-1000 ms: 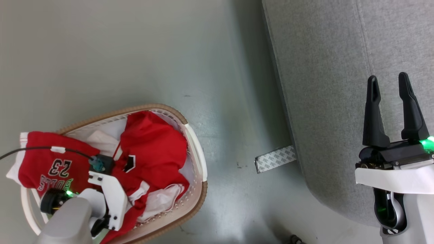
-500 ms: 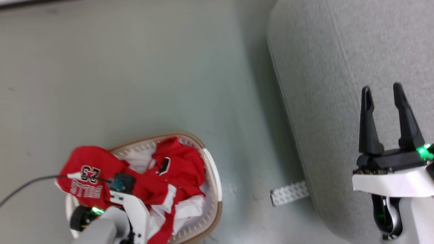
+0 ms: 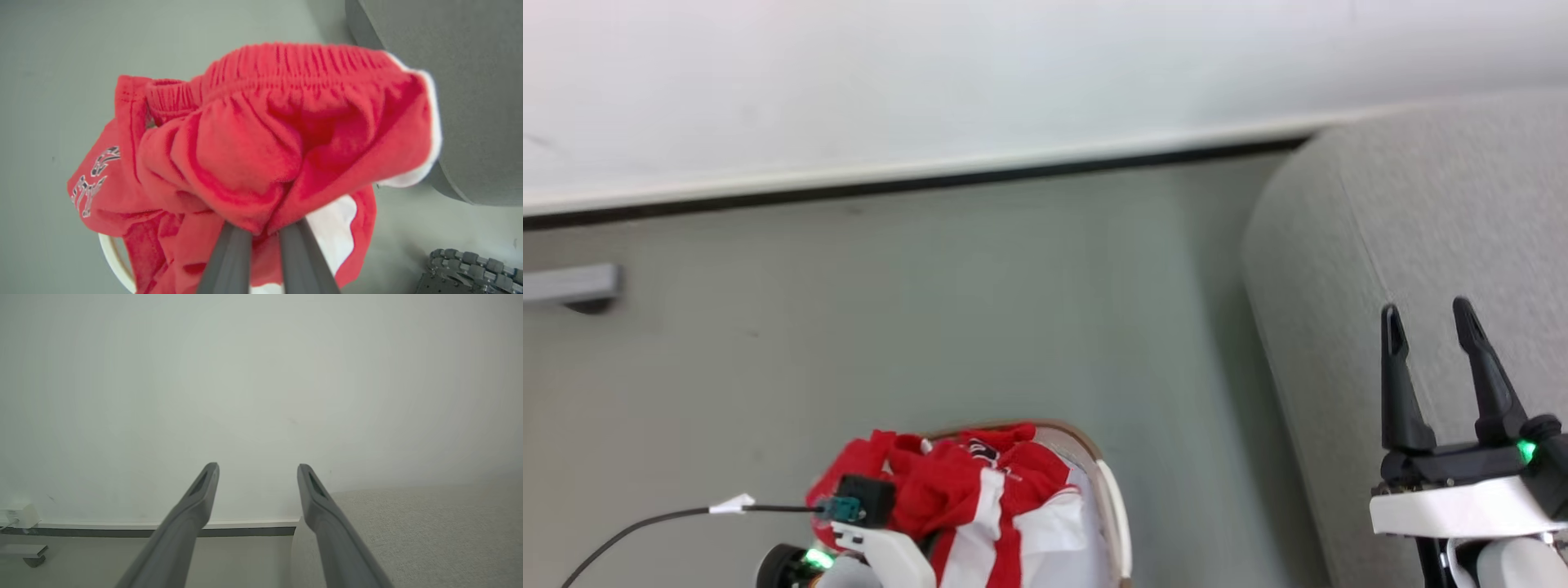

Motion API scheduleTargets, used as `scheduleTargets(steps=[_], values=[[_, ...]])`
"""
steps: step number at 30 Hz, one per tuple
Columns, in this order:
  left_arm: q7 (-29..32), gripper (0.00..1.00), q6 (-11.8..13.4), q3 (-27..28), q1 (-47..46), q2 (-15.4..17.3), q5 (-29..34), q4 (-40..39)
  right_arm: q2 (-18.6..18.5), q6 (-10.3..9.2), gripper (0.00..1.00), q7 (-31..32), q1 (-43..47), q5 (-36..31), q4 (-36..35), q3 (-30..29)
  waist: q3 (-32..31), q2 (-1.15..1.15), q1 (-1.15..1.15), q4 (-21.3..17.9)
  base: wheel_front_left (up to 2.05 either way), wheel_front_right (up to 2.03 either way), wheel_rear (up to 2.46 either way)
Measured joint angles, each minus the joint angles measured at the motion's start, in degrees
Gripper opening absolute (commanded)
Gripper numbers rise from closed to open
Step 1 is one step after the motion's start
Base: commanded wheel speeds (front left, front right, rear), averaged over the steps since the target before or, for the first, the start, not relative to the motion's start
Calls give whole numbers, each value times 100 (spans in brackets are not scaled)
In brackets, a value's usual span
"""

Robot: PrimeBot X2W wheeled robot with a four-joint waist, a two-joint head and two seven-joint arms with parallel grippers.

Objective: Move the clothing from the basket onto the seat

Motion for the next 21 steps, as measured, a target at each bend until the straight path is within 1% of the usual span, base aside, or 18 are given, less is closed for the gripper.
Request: scheduleTargets(steps=[7,10,14,21], values=[[-389,0,21,-142,141,90,12,-715,-2,0,100,0,266,-98,90,-9,-603,0,0,486,0,0,0],[-521,0,111,-146,228,118,43,-1074,4,0,100,0,348,-157,121,13,-846,0,0,645,0,0,0],[-606,0,302,-45,348,219,27,-1664,-1,0,100,0,466,-194,157,51,-1149,0,0,810,0,0,0],[-664,0,611,272,565,450,-154,-2965,-1,0,100,0,564,-202,170,153,-1501,0,0,947,0,0,0]])
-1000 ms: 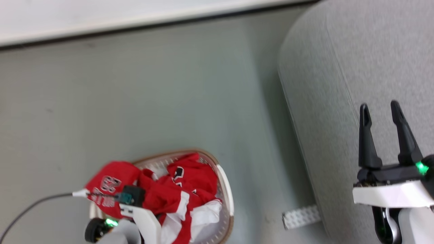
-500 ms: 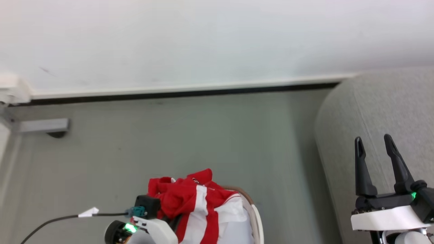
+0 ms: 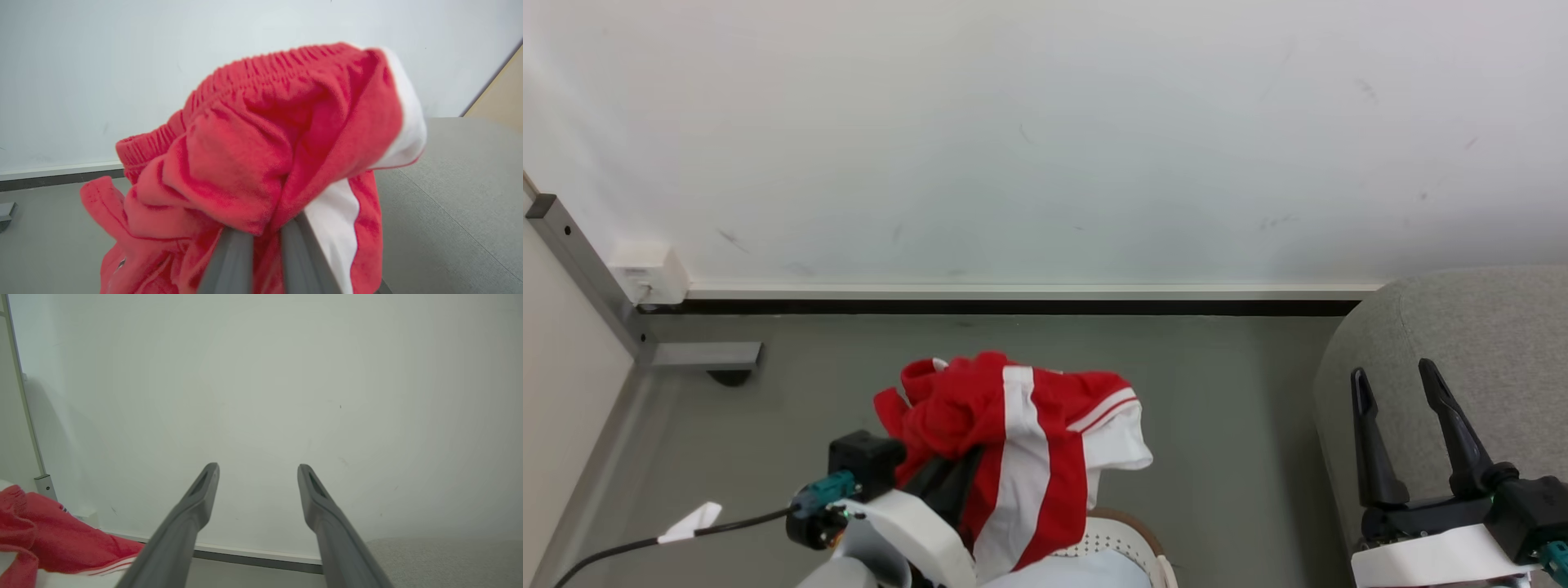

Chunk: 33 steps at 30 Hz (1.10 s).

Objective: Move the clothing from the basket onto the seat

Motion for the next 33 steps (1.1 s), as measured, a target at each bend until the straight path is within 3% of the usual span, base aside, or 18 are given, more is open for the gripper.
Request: scheduleTargets(steps=[15,27,33], values=[[250,0,662,386,-108,417,9,-2140,-2,0,100,0,54,38,-97,322,-115,0,1,-220,0,0,0],[364,0,836,453,-118,535,9,-2396,-44,0,100,0,57,141,-102,563,-57,0,2,-330,0,0,0],[363,0,854,437,-64,538,3,-2383,-193,0,100,0,-31,468,-187,1307,-37,0,2,-345,0,0,0]])
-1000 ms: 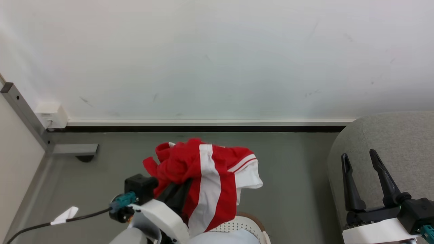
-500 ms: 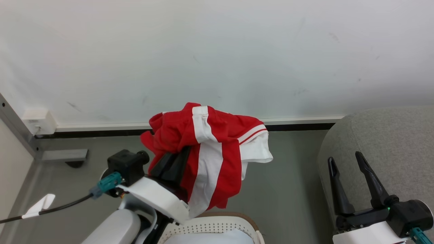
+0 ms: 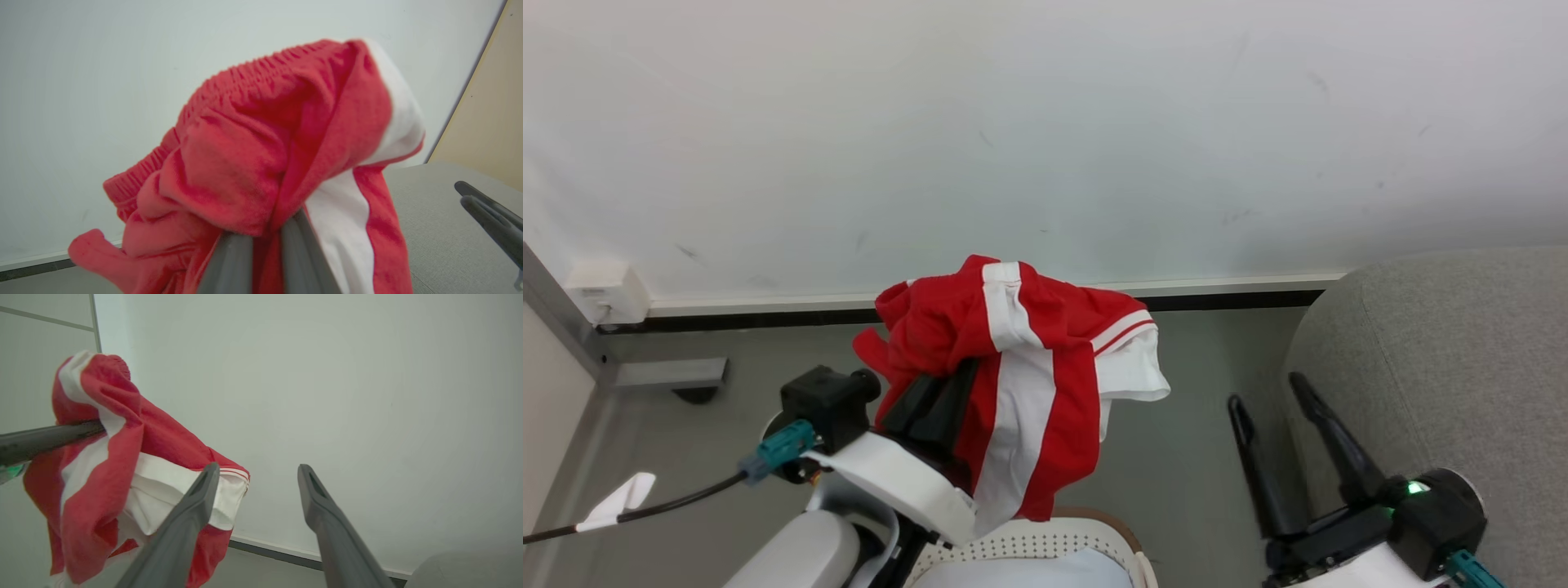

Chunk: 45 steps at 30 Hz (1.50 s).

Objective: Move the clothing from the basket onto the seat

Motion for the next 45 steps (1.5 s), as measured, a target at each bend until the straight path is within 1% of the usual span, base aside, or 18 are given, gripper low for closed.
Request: scheduleTargets(steps=[3,8,12,15,20,24,29,34,37,38,39,40,45], values=[[0,0,-2,-27,-2,-15,-3,35,-156,0,100,0,-136,285,-91,571,12,0,0,38,0,0,0],[55,0,-66,-175,-16,-74,-18,126,-420,0,100,0,-461,437,-144,1466,13,0,0,167,0,0,0],[78,0,-146,-331,-39,-185,-12,220,-528,1,100,5,-787,571,171,2048,-13,0,0,328,0,0,0],[90,0,-218,-502,-77,-301,33,290,-605,1,100,49,-1062,651,517,2330,-50,0,0,487,0,0,0],[169,0,-338,-808,-122,-497,136,376,-695,0,100,101,-1393,784,1056,2548,-115,0,0,828,0,0,0],[244,0,-409,-990,-203,-641,162,390,-813,0,100,215,-1505,1088,1382,2777,-170,0,0,1126,0,0,0],[291,0,-431,-1102,-216,-724,180,390,-956,0,100,381,-1538,1451,1697,3020,-259,0,0,1452,0,0,0],[410,0,-436,-1305,-260,-844,253,301,-939,0,100,321,-1596,1618,1983,3131,-322,0,0,1700,0,0,0],[471,0,-441,-1390,-276,-888,260,246,-849,0,100,241,-1630,1636,2160,3139,-339,0,0,1813,0,0,0],[475,0,-441,-1404,-277,-894,260,244,-801,0,66,213,-1635,1639,2205,3143,-344,0,0,1838,0,0,0],[487,0,-441,-1417,-277,-901,260,244,-760,0,29,197,-1641,1653,2240,3174,-353,0,0,1856,0,0,0],[487,0,-442,-1429,-276,-906,260,245,-736,0,0,164,-1649,1668,2271,3212,-361,0,0,1868,0,0,0],[478,0,-427,-1404,-276,-903,250,247,-698,0,0,69,-1755,1670,2328,3239,-372,0,0,1846,0,0,0]])
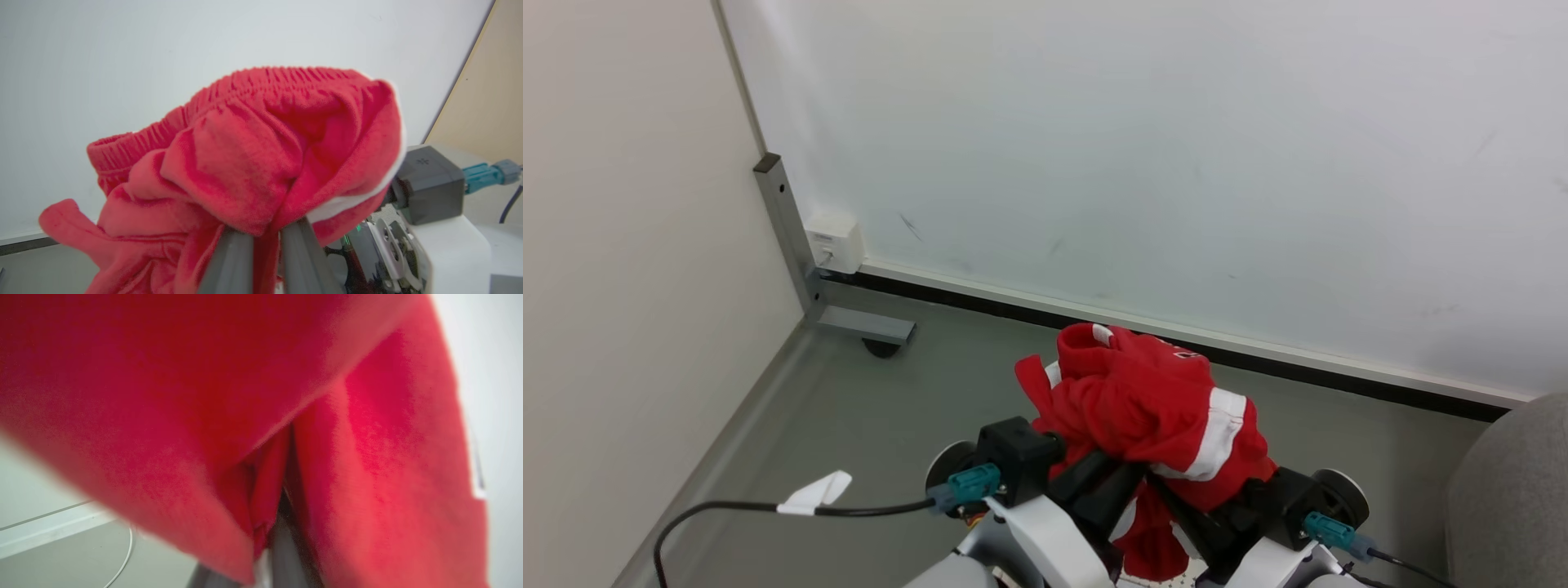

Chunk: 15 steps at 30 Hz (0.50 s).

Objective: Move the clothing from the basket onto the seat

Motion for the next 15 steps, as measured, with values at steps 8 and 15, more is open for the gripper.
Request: scheduleTargets(steps=[8,15], values=[[-26,0,134,124,25,112,-24,38,-103,0,0,-47,10,-103,-268,-144,25,0,0,-187,0,0,0],[-33,88,259,189,79,169,-75,121,-151,0,0,-48,182,-183,-549,-344,69,0,0,-344,0,0,0]])
